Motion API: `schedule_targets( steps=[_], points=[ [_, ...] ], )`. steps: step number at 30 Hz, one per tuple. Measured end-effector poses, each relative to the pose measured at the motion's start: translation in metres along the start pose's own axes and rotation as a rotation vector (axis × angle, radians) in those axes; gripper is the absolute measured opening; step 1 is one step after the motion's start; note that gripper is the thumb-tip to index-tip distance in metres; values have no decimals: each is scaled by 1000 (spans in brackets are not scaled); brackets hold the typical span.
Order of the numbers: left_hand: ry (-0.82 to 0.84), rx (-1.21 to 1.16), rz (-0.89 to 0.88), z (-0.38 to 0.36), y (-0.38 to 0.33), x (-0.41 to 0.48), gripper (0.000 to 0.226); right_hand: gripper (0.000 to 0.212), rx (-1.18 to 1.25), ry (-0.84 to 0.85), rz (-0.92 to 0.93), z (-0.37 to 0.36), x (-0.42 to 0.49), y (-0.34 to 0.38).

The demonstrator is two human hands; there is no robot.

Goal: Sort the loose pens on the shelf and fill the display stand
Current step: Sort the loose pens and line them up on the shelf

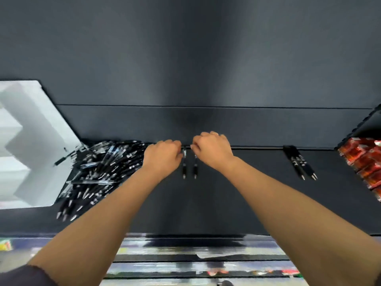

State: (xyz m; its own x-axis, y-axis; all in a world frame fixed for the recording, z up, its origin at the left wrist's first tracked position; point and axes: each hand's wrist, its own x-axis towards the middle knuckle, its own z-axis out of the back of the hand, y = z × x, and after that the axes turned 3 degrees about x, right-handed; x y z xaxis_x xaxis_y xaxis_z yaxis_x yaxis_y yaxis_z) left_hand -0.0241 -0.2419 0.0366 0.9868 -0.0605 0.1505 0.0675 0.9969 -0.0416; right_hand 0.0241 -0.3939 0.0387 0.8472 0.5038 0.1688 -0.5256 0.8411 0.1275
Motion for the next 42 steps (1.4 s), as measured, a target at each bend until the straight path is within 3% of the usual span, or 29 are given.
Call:
schedule_targets(
  steps=[6, 17, 34, 38, 42],
  points=[
    [-5, 20, 118, 0, 68, -15, 17, 27, 47, 89, 116, -12, 40, 55],
    [161, 86, 284, -28, 153, -12, 23, 25, 114, 299, 171, -51, 116, 91],
    [327, 152, 141, -70, 179, 22, 27, 35, 175, 544, -61, -102, 134, 105],
    [377, 56, 193, -73, 179, 21, 32, 40, 246, 575, -107, -113, 133, 109],
    [353, -63, 212, -68, 189, 19, 21, 45, 321, 633, -166, -126, 137, 117]
  ],
)
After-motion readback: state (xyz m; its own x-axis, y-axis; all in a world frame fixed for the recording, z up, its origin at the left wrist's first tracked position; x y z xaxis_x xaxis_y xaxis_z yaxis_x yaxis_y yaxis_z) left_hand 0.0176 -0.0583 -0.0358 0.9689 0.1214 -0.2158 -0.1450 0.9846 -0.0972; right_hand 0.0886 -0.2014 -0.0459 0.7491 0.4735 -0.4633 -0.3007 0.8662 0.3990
